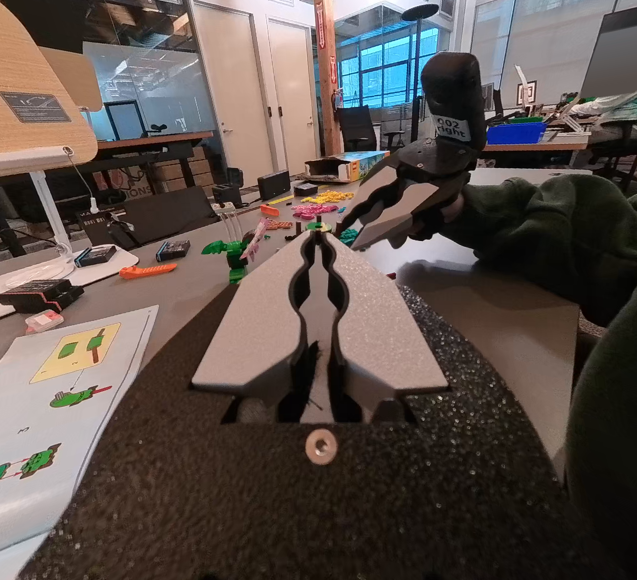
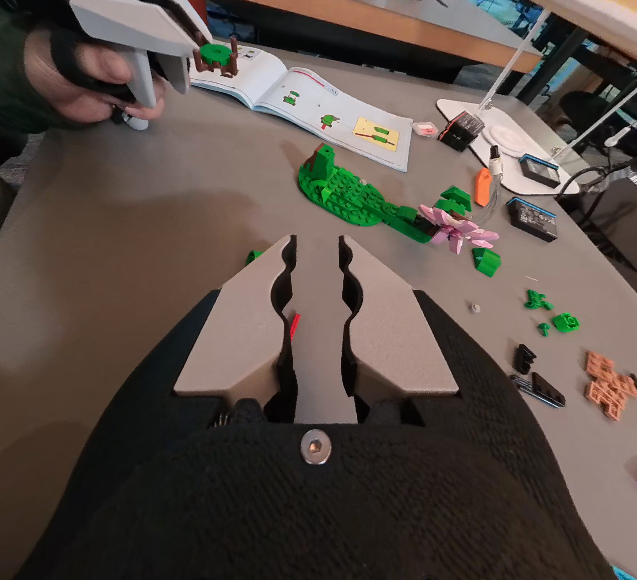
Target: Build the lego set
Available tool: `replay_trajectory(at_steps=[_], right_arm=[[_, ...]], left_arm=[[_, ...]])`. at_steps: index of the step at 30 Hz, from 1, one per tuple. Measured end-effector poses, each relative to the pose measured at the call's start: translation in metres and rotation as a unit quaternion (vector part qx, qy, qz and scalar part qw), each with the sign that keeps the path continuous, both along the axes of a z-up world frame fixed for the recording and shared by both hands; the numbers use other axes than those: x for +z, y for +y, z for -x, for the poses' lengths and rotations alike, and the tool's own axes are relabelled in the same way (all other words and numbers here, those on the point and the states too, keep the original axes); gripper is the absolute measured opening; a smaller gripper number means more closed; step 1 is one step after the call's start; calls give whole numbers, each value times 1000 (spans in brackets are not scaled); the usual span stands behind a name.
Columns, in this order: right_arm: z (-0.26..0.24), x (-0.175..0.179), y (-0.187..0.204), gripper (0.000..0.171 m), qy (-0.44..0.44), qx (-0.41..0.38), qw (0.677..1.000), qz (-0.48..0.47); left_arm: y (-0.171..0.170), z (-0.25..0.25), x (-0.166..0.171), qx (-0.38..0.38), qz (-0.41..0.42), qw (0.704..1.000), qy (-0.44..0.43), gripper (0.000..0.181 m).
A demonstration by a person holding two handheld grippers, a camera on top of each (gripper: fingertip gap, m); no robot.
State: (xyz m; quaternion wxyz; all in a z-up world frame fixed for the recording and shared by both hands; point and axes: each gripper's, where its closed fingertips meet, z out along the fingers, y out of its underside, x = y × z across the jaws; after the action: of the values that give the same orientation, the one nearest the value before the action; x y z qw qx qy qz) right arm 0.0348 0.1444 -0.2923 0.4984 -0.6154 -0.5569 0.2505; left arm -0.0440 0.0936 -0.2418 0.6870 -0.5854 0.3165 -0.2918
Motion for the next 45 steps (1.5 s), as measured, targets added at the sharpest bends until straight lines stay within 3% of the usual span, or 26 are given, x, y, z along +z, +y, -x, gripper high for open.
replay_trajectory(at_steps=[45], right_arm=[[5, 4, -3, 23, 20, 9, 1000, 1]], left_arm=[[-1, -1, -1, -2, -3, 1000, 6, 0]])
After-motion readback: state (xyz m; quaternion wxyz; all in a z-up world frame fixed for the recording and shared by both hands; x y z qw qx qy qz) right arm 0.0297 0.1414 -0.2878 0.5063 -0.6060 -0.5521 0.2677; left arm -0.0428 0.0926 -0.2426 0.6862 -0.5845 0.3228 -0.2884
